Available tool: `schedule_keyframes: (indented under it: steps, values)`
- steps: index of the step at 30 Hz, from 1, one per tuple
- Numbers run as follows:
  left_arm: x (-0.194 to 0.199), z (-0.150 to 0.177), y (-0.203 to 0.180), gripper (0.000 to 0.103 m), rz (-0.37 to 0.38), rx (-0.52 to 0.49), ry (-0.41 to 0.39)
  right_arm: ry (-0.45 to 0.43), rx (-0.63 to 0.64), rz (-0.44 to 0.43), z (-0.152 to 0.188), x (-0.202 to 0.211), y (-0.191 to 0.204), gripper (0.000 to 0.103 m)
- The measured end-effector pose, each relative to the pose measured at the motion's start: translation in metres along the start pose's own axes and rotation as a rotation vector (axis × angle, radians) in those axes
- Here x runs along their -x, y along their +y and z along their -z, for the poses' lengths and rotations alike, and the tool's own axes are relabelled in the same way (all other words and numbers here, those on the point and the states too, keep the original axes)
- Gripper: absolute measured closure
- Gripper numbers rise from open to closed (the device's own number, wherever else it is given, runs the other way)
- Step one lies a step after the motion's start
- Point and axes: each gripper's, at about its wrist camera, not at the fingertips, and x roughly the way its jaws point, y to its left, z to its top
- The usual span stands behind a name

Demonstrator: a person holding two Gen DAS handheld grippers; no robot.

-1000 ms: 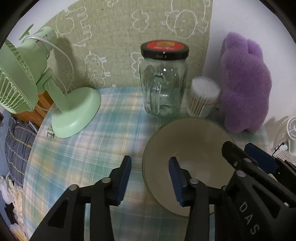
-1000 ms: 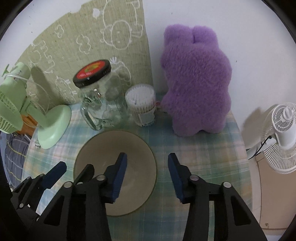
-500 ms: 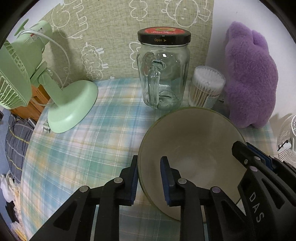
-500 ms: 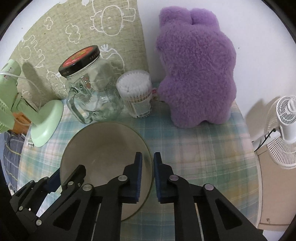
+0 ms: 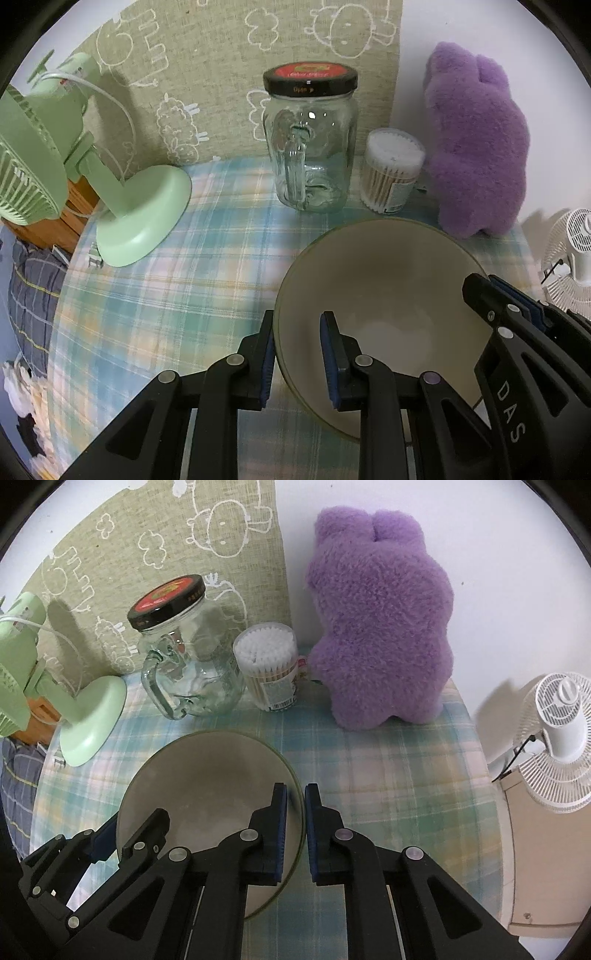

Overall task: Organize plates and bowls
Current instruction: 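Lift the beige bowl with the right gripper and carry it toward the plate stack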

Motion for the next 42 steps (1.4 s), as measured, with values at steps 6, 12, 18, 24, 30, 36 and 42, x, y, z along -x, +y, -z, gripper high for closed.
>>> schedule_keyframes:
  steps: [6, 12, 18, 24, 30, 36, 42]
  values:
    - [0.023, 0.005, 0.005, 0.082, 0.010, -0.003, -0.032, -0.022, -0.008, 0.007, 0.005, 0.024, 0.002, 0.090]
    - [0.048, 0.013, 0.017, 0.082, 0.007, 0.004, -0.061, -0.047, -0.008, -0.001, 0.012, 0.053, 0.011, 0.090]
    - [0.076, 0.024, 0.030, 0.082, 0.013, 0.001, -0.090, -0.068, -0.009, 0.004, 0.023, 0.084, 0.025, 0.090]
    - [0.105, 0.040, 0.044, 0.082, 0.028, -0.001, -0.104, -0.089, -0.014, 0.014, 0.040, 0.118, 0.037, 0.090]
    - [0.131, 0.058, 0.061, 0.082, 0.045, -0.006, -0.130, -0.110, -0.018, 0.037, 0.059, 0.150, 0.056, 0.090]
    - [0.151, 0.081, 0.079, 0.082, 0.055, -0.012, -0.136, -0.120, -0.017, 0.045, 0.084, 0.176, 0.075, 0.090]
    - [0.171, 0.104, 0.092, 0.082, 0.047, -0.052, -0.161, -0.124, -0.040, 0.046, 0.111, 0.199, 0.089, 0.090]
